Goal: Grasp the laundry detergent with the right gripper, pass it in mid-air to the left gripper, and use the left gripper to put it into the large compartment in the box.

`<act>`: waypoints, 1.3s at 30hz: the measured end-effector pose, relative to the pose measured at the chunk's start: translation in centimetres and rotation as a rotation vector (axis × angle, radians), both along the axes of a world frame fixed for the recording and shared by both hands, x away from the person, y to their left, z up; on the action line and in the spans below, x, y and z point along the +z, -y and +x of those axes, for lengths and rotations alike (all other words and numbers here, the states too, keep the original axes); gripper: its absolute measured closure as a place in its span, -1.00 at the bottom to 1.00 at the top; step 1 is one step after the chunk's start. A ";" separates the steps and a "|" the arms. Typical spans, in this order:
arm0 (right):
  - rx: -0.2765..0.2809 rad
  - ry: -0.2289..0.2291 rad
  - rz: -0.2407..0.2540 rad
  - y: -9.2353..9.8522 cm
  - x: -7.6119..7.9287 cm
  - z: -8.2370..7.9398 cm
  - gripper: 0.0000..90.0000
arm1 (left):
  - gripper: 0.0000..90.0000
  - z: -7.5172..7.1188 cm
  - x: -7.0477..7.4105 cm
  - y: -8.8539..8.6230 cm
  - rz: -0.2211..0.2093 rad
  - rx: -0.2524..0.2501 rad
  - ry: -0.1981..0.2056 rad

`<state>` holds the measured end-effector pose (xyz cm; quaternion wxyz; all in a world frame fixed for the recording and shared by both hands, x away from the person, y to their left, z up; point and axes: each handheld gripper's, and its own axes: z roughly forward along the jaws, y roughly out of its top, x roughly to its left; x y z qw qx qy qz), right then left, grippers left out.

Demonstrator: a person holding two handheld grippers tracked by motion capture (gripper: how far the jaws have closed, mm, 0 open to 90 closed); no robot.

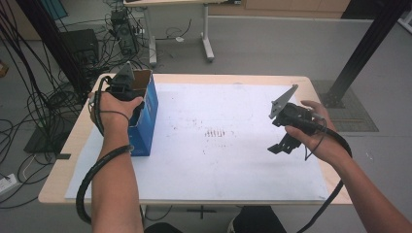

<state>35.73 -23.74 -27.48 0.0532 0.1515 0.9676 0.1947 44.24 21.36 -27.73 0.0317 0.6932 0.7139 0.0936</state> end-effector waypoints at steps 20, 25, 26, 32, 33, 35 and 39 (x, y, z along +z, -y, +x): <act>0.002 -0.001 0.001 -0.1 0.1 -0.1 -0.86 | -0.19 -0.1 0.1 0.0 -0.003 0.000 0.002; 0.001 -0.003 0.001 -0.1 0.0 -0.1 -0.86 | -0.20 -0.2 0.0 -0.1 -0.005 0.001 0.002; 0.002 -0.004 0.001 -0.1 0.0 -0.1 -0.86 | -0.20 -0.2 0.0 -0.1 -0.005 0.001 0.003; 0.005 -0.004 0.000 -0.1 0.1 -0.1 -0.86 | -0.20 -0.2 0.1 -0.1 -0.006 0.001 0.003; 0.003 -0.003 0.000 -0.1 0.1 -0.1 -0.86 | -0.20 -0.2 0.1 -0.1 -0.006 0.001 0.003; 0.004 -0.003 0.001 -0.2 0.1 -0.1 -0.86 | -0.20 -0.2 0.1 -0.1 -0.006 0.000 0.003; 0.008 -0.006 0.003 -0.3 0.0 -0.1 -0.86 | -0.20 -0.2 0.1 -0.1 -0.006 0.001 0.005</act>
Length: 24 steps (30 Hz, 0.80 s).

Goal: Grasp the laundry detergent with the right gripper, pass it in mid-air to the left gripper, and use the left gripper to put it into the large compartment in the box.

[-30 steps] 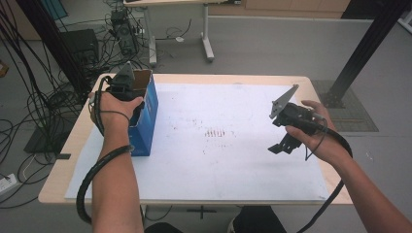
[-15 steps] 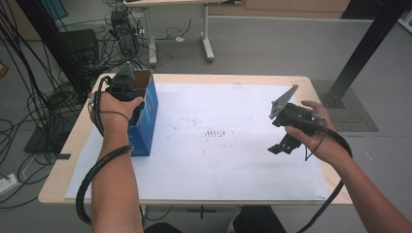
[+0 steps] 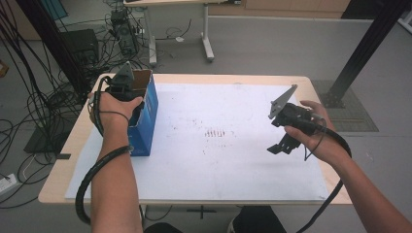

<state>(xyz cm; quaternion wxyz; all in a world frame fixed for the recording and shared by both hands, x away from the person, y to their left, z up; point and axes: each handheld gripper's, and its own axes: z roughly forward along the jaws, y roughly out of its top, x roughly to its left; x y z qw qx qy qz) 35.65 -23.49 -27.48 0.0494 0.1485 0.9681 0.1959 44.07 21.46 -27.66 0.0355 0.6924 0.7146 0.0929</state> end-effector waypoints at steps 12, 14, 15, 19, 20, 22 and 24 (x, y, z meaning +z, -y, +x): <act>0.002 0.001 0.004 0.0 0.0 0.0 -0.86 | -0.20 0.0 -0.1 0.0 -0.002 -0.002 0.001; 0.001 0.002 0.004 0.0 0.0 -0.1 -0.86 | -0.20 0.0 0.0 0.0 -0.005 -0.004 0.003; 0.003 0.001 0.004 0.0 0.0 -0.1 -0.86 | -0.20 -0.1 0.0 0.0 -0.005 -0.003 0.003; 0.002 0.002 0.004 0.0 0.0 -0.1 -0.86 | -0.21 -0.1 0.0 -0.1 -0.007 -0.005 0.005; 0.002 0.002 0.004 -0.1 0.0 -0.1 -0.86 | -0.21 -0.1 0.0 -0.1 -0.008 -0.005 0.006; 0.002 0.002 0.005 -0.1 0.0 -0.1 -0.86 | -0.22 -0.2 0.2 -0.1 -0.009 -0.005 0.007; 0.004 0.004 0.004 -0.1 0.1 -0.1 -0.86 | -0.23 -0.2 0.3 -0.2 -0.009 -0.006 0.011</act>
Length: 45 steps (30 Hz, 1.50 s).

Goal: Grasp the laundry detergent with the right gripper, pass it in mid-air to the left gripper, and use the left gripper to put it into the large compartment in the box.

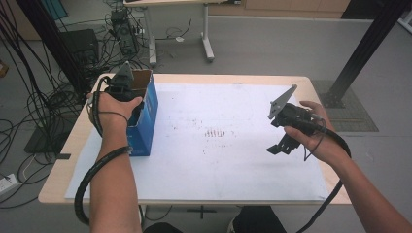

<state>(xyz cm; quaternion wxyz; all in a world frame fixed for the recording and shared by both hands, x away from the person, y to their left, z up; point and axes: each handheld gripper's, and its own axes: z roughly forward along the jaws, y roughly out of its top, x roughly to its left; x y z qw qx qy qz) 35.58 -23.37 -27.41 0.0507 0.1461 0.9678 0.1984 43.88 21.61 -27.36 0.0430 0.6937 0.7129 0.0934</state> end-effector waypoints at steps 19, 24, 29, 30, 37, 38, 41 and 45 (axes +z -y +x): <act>0.011 0.010 0.003 -0.6 0.6 -0.2 -0.86 | -0.33 -0.9 2.7 0.3 0.002 -0.045 0.015; 0.014 0.009 0.006 -0.5 0.6 -0.2 -0.86 | -0.39 -1.4 3.7 0.3 0.033 -0.057 0.018; 0.005 0.010 0.004 -0.2 0.7 -0.1 -0.86 | -0.45 -2.2 5.1 0.7 0.040 -0.106 0.044; 0.005 0.010 0.002 -0.2 0.7 -0.1 -0.86 | -0.48 -2.4 5.5 0.8 0.041 -0.113 0.050; -0.004 0.004 -0.007 0.1 0.8 0.5 -0.86 | -0.67 -3.5 7.5 2.8 0.037 -0.204 0.105; -0.006 0.003 -0.007 0.2 0.9 0.6 -0.86 | -0.67 -3.6 7.6 3.2 0.027 -0.221 0.104; -0.004 0.003 -0.007 0.1 1.1 0.8 -0.86 | -0.75 -3.7 8.0 4.7 0.047 -0.258 0.104; -0.008 0.015 -0.001 0.2 1.7 1.0 -0.87 | -0.76 -3.6 8.6 6.7 0.061 -0.310 0.110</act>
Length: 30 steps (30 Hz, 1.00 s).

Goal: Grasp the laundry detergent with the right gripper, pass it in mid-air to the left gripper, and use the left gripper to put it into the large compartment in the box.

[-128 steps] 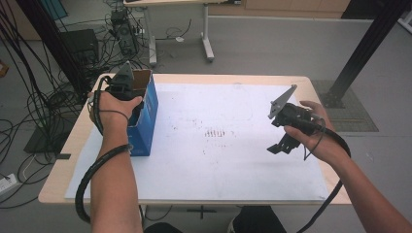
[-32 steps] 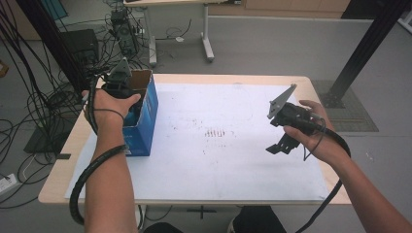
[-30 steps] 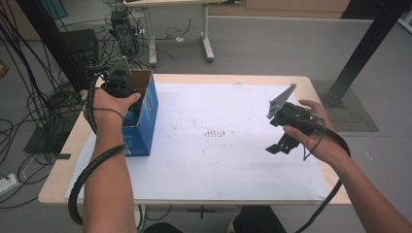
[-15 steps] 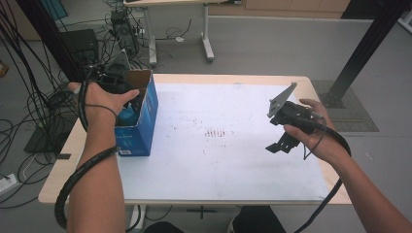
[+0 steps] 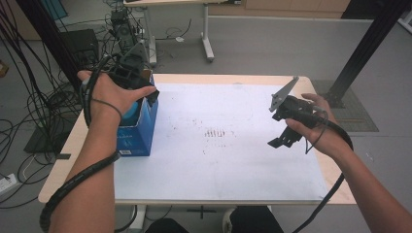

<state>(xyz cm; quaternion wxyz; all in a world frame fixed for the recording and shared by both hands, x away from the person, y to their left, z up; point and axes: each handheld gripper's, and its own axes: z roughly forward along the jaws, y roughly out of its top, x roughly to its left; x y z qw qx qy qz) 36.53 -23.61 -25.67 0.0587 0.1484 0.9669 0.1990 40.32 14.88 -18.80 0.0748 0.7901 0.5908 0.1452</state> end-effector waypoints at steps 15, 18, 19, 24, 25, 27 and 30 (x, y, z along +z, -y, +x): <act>0.002 -0.006 -0.014 0.9 0.0 1.2 -0.87 | -0.84 1.6 0.1 6.5 -0.034 -0.144 0.042; -0.001 -0.006 -0.017 1.0 0.0 1.3 -0.87 | -0.84 1.9 0.3 7.6 -0.030 -0.158 0.048; -0.002 -0.006 -0.018 1.0 0.0 1.3 -0.87 | -0.84 2.0 0.3 7.9 -0.024 -0.166 0.052; -0.005 -0.004 -0.023 1.1 0.0 1.4 -0.87 | -0.85 2.2 0.3 9.2 -0.049 -0.191 0.061; -0.005 -0.005 -0.025 1.1 0.0 1.4 -0.87 | -0.85 2.2 0.3 9.4 -0.052 -0.193 0.059; -0.001 -0.009 -0.026 1.0 -0.1 1.4 -0.87 | -0.85 2.2 0.2 9.9 -0.041 -0.200 0.062; 0.002 -0.012 -0.028 0.8 -0.2 1.4 -0.87 | -0.86 2.1 0.2 10.2 -0.052 -0.217 0.064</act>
